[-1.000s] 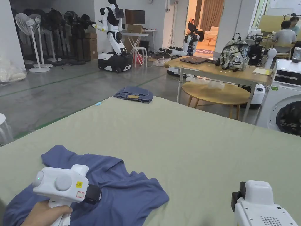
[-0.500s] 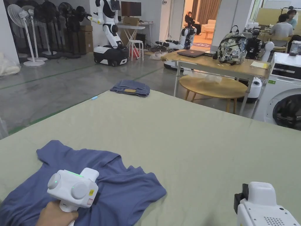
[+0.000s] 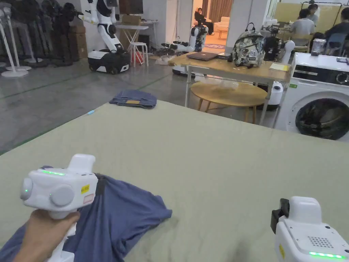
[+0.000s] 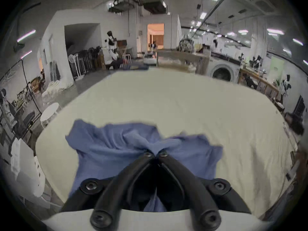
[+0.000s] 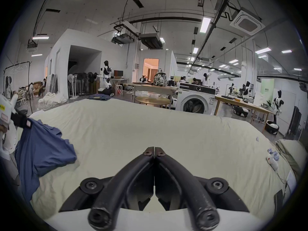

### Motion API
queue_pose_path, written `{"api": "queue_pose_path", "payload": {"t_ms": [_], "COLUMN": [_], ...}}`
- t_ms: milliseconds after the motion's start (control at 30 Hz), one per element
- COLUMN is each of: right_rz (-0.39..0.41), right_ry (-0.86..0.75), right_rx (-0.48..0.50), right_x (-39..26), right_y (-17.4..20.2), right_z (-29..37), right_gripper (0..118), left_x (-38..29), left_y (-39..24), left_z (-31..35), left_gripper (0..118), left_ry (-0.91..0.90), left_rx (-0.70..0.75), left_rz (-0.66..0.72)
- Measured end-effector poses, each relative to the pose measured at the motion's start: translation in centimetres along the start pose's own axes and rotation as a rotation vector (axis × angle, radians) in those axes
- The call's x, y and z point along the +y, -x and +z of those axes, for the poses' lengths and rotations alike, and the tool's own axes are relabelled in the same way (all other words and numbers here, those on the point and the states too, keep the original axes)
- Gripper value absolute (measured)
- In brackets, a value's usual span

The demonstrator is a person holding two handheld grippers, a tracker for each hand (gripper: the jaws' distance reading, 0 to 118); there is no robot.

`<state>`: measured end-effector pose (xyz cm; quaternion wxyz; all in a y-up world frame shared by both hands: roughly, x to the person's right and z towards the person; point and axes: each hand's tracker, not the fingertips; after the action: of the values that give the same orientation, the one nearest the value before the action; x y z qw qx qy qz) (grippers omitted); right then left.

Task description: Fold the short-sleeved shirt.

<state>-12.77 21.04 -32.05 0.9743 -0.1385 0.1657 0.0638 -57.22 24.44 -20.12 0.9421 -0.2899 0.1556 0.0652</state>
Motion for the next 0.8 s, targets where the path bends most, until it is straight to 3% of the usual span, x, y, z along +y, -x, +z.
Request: {"api": "queue_pose_path", "payload": {"t_ms": [400, 800], "right_rz": [-0.037, -0.088], "right_ry": [-0.048, -0.068], "right_rx": [-0.090, -0.232], "right_x": [1.7, 1.6], "right_y": [-5.2, -12.7], "right_z": [2.3, 6.0], "right_gripper": [0, 0], "left_x": [11.8, 15.5], "left_y": [-9.9, -30.5], "left_z": [3.4, 2.7], "left_gripper": [0, 0], "left_ry": [-0.208, -0.254], "left_rx": [-0.163, -0.470], "left_rz": [-0.113, -0.276]}}
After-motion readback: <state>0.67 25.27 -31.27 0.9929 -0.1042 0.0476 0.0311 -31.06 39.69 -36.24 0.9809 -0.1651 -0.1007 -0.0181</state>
